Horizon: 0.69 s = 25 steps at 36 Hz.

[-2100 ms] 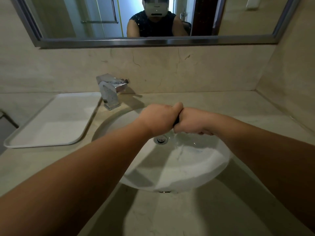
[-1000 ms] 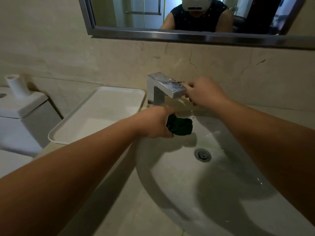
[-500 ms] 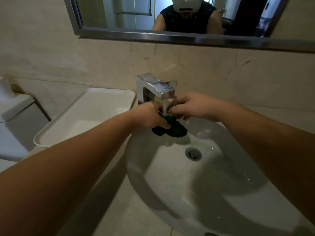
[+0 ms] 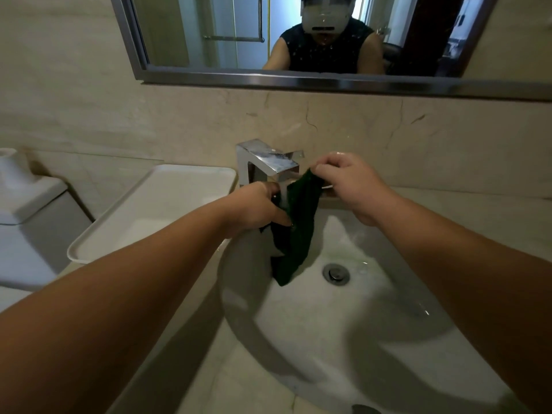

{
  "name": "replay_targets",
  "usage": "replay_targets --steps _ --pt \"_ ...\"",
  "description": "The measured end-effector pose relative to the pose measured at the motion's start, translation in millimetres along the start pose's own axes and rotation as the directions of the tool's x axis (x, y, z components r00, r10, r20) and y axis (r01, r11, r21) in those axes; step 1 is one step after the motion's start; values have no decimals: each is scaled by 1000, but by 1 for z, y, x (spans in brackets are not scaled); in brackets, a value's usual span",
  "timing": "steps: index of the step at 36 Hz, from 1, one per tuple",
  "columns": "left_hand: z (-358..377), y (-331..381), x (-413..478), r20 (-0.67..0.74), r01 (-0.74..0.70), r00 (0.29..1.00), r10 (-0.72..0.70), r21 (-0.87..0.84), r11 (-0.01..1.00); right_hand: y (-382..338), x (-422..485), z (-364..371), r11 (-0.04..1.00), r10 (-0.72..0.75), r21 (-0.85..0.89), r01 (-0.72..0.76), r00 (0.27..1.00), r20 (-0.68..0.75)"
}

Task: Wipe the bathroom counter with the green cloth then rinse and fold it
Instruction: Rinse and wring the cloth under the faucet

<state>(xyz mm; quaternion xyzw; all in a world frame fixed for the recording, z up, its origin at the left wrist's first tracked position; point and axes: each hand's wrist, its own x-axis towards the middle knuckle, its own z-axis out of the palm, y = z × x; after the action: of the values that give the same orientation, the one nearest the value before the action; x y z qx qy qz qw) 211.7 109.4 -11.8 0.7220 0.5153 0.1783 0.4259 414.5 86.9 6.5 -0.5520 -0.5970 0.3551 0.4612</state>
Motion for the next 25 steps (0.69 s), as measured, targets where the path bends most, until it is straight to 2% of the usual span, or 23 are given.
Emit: replay_targets --steps 5,9,13,16,19,22,24,25 --pt "-4 -2 1 -3 6 1000 -7 -244 970 -4 0 -1 996 39 82 -27 988 -152" --pt "-5 -5 1 -90 -24 996 -14 -412 911 -4 -6 10 993 112 32 -111 993 -23" --pt "-3 -10 -4 -138 -43 990 -41 -554 831 2 -6 22 980 184 57 -189 980 76" --pt "0 -11 -6 -122 -21 990 -66 -605 796 3 -4 28 965 220 120 -234 968 121" --pt "3 -8 -8 -37 30 997 -68 -636 771 2 -5 31 937 271 181 -300 947 170" --pt "2 -7 -8 34 37 999 -21 -607 794 -2 -8 30 915 285 222 -336 929 235" --pt "2 -8 -6 3 19 1000 -21 -577 817 -6 -7 25 922 285 210 -325 937 202" --pt "3 -9 -6 -22 8 999 -25 -569 823 -9 -4 22 930 285 198 -309 948 140"
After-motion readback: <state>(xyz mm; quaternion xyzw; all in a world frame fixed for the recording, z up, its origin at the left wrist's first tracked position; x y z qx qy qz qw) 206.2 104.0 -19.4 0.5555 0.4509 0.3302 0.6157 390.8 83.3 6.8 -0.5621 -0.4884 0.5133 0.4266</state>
